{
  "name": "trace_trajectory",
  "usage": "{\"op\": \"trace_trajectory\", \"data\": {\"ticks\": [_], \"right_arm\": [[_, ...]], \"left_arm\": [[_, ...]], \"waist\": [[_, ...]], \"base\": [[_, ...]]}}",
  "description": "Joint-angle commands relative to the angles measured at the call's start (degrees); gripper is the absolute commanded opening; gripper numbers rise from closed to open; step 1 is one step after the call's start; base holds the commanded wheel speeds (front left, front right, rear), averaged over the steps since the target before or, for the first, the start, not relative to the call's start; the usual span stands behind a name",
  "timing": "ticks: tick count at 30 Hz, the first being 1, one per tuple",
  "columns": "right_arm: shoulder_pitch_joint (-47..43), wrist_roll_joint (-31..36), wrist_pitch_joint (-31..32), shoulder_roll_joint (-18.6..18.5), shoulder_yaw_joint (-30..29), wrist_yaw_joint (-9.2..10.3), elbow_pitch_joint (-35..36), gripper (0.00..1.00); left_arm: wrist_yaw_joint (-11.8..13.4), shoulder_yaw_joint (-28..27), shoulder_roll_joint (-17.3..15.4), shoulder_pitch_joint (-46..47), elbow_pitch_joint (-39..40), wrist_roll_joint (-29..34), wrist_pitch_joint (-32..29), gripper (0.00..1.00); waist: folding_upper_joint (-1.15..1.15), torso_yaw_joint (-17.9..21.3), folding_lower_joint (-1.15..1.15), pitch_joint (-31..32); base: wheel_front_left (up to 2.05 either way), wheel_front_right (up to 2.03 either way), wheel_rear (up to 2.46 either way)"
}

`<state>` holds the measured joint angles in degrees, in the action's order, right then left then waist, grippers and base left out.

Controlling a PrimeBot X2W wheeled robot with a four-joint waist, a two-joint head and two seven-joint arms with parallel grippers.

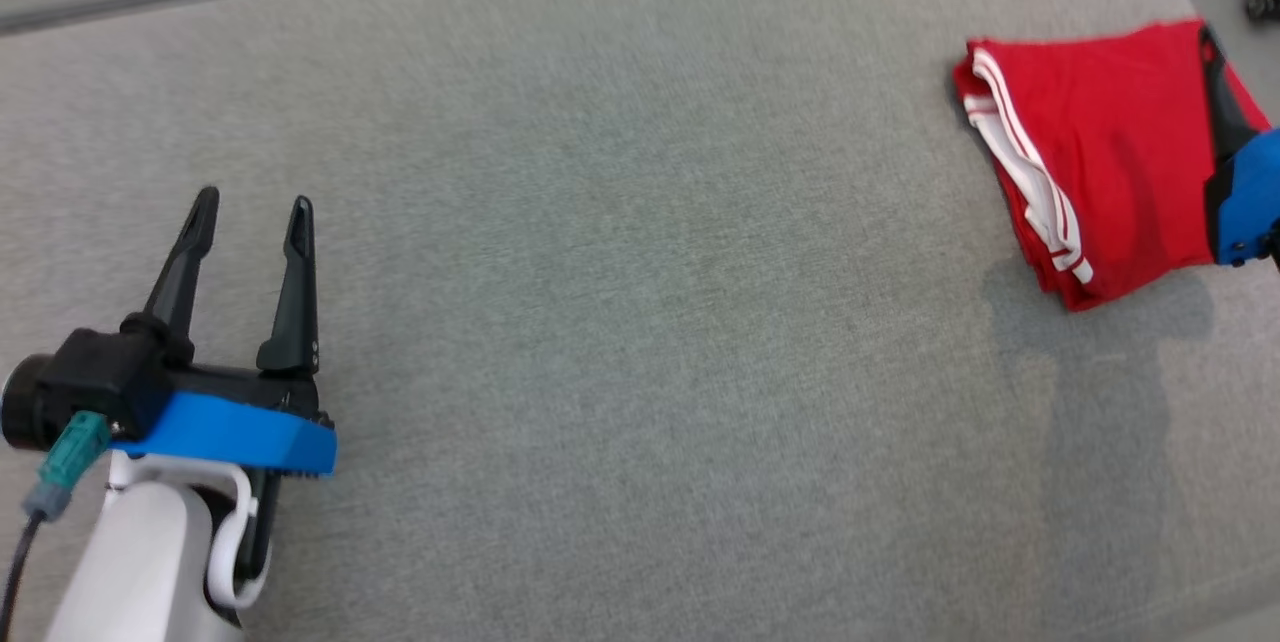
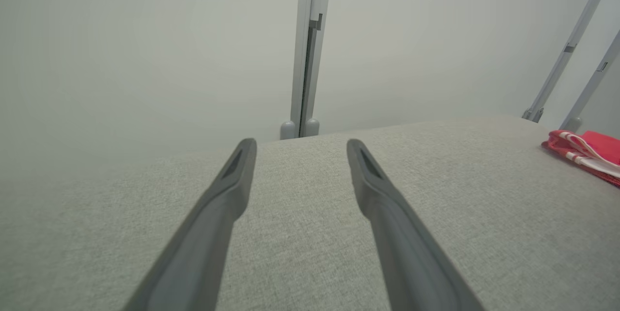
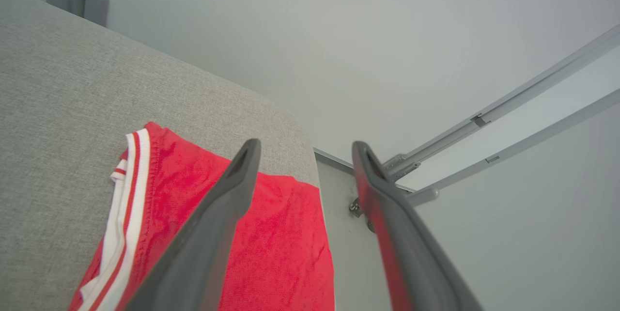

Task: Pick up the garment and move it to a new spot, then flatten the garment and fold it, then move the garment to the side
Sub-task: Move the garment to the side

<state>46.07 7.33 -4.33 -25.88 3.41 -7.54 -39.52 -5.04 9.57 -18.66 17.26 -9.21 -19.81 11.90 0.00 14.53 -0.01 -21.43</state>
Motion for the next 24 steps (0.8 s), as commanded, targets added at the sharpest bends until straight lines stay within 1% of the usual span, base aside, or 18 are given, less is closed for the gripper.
{"op": "trace_trajectory", "data": {"ticks": [1,6,9,11,12,15,18,24], "right_arm": [[-1.85,-0.7,-0.83,0.17,0.27,0.09,0.94,1.0],[-8.71,-4.63,-2.42,1.44,0.8,0.07,5.42,1.0],[-14.18,-7.61,-3.09,2.08,-0.4,0.06,9.76,1.0],[-18.32,-9.42,-3.81,3.77,-2.75,0.06,13.39,1.0],[-18.32,-9.42,-3.81,3.77,-2.75,0.06,13.39,1.0],[-25.09,-10.89,-3.9,6.74,-6.55,0.06,18.6,1.0],[-31.12,-11.49,-3.61,9.88,-9.54,0.06,23.51,1.0],[-40.95,-11.11,-3.61,17.39,-12.66,0.06,29.87,1.0]], "left_arm": [[0.31,-0.16,0.59,-1.25,-0.91,-0.51,0.67,1.0],[0.4,-0.09,2.5,-4.55,-4.45,-1.59,2.22,1.0],[0.4,-0.2,3.66,-6.29,-6.17,-2.0,2.78,1.0],[0.29,-0.21,4.37,-7.18,-7.0,-2.34,2.96,1.0],[0.29,-0.21,4.37,-7.18,-7.0,-2.34,2.96,1.0],[0.11,-0.17,5.34,-8.52,-8.13,-2.22,3.19,1.0],[0.11,-0.65,5.78,-10.12,-8.85,-1.95,3.3,1.0],[-0.11,-2.51,6.14,-13.46,-9.2,-1.58,3.32,1.0]], "waist": [[0.0,-0.12,0.01,2.0],[0.0,-3.07,0.01,7.88],[0.0,-5.2,0.01,10.96],[0.0,-6.79,0.01,12.67],[0.0,-6.79,0.01,12.67],[0.0,-9.11,0.01,14.86],[0.0,-10.61,0.01,16.69],[0.0,-12.36,0.01,19.98]], "base": [[0.0,0.0,0.0],[0.0,0.0,0.0],[0.0,0.0,0.0],[0.0,0.0,0.0],[0.0,0.0,0.0],[0.0,0.0,0.0],[0.0,0.0,0.0],[0.0,0.0,0.0]]}}
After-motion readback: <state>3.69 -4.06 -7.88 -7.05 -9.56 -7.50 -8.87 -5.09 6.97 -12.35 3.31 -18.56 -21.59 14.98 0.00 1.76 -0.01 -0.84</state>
